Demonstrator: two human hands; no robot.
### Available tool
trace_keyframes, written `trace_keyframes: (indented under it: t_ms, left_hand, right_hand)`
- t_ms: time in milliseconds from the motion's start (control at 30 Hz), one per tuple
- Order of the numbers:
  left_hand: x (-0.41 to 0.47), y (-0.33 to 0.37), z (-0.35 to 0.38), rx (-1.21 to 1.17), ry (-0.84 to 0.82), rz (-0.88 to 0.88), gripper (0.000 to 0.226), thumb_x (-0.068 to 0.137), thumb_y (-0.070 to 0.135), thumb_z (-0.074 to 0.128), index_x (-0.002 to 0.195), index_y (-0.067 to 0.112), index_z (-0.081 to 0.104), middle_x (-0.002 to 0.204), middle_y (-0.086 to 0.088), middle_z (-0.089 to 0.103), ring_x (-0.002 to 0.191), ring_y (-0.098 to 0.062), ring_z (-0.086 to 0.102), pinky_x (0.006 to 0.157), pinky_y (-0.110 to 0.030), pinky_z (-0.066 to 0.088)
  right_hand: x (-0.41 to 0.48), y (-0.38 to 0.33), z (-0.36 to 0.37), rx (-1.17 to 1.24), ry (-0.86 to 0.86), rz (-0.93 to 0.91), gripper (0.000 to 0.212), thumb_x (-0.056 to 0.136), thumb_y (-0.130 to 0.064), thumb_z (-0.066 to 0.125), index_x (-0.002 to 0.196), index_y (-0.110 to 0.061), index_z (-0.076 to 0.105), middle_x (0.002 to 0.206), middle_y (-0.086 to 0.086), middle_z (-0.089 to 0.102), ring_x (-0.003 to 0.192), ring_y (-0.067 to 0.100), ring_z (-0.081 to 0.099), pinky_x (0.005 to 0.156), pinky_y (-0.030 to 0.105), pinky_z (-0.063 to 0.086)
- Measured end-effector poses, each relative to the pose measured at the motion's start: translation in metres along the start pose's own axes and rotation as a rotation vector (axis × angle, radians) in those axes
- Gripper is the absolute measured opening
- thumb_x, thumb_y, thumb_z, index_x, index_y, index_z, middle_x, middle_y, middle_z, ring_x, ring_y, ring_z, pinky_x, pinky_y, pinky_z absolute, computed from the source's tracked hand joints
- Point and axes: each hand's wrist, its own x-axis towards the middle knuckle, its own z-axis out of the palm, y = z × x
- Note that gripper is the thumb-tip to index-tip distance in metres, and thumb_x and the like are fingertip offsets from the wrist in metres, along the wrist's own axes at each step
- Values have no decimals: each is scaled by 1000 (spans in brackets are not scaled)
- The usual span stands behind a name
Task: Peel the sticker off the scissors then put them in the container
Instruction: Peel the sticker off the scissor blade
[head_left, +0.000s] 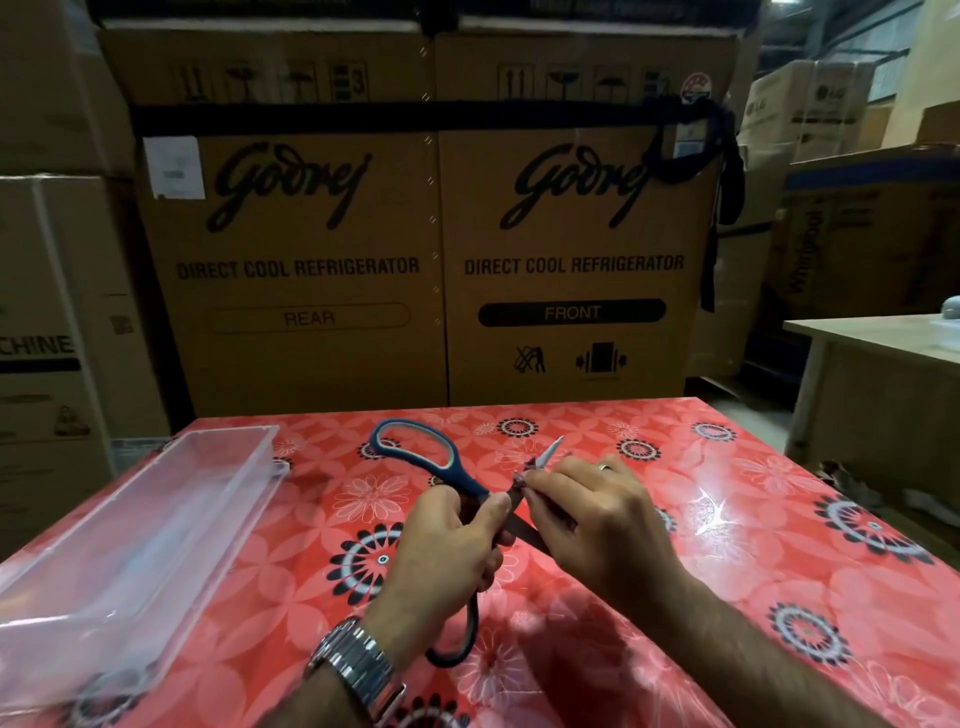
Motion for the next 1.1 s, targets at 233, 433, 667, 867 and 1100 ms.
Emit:
trace_keyframes:
  t_ms: [233, 433, 667, 867, 1100]
  left_hand:
    - [-1, -2, -1, 64, 7, -29, 25, 95, 16, 54, 84, -5, 58, 57, -4, 58, 41, -10, 45, 39, -22, 36]
    - [-2, 1, -4, 47, -21, -58, 27, 98, 14, 49, 76, -2, 55, 40, 6, 50, 34, -6, 39, 36, -20, 32]
    - [-1, -1, -5, 32, -65, -61, 28, 97, 13, 50, 73, 0, 56, 50, -1, 53, 37, -8, 39, 37, -22, 30]
    - [0, -2, -5, 45, -65, -82, 26, 98, 13, 49, 77, 0, 56, 46, 3, 53, 37, -7, 40, 37, -21, 32]
    - [1, -3, -9, 52, -34, -82, 24, 97, 14, 51, 79, 0, 59, 54, -1, 56, 40, -8, 44, 39, -22, 35]
  right_hand:
    - [2, 5, 1, 28, 63, 155, 11, 82, -11, 63, 74, -10, 71, 66, 1, 64, 57, 19, 58, 53, 37, 49]
    - [3, 9, 6, 83, 65, 177, 7, 82, -9, 67, 78, -10, 73, 69, 0, 66, 61, 20, 61, 53, 38, 50]
    - [-5, -6, 7, 105, -25, 87, 14, 85, -11, 62, 75, -9, 71, 68, 2, 63, 62, 21, 59, 55, 37, 47]
    - [-6, -8, 4, 103, -32, 148, 12, 83, -11, 63, 72, -11, 68, 64, 1, 60, 59, 20, 56, 54, 38, 47]
    - [1, 16, 10, 106, 38, 228, 5, 78, -5, 69, 78, -9, 72, 67, 1, 64, 58, 20, 60, 51, 40, 51]
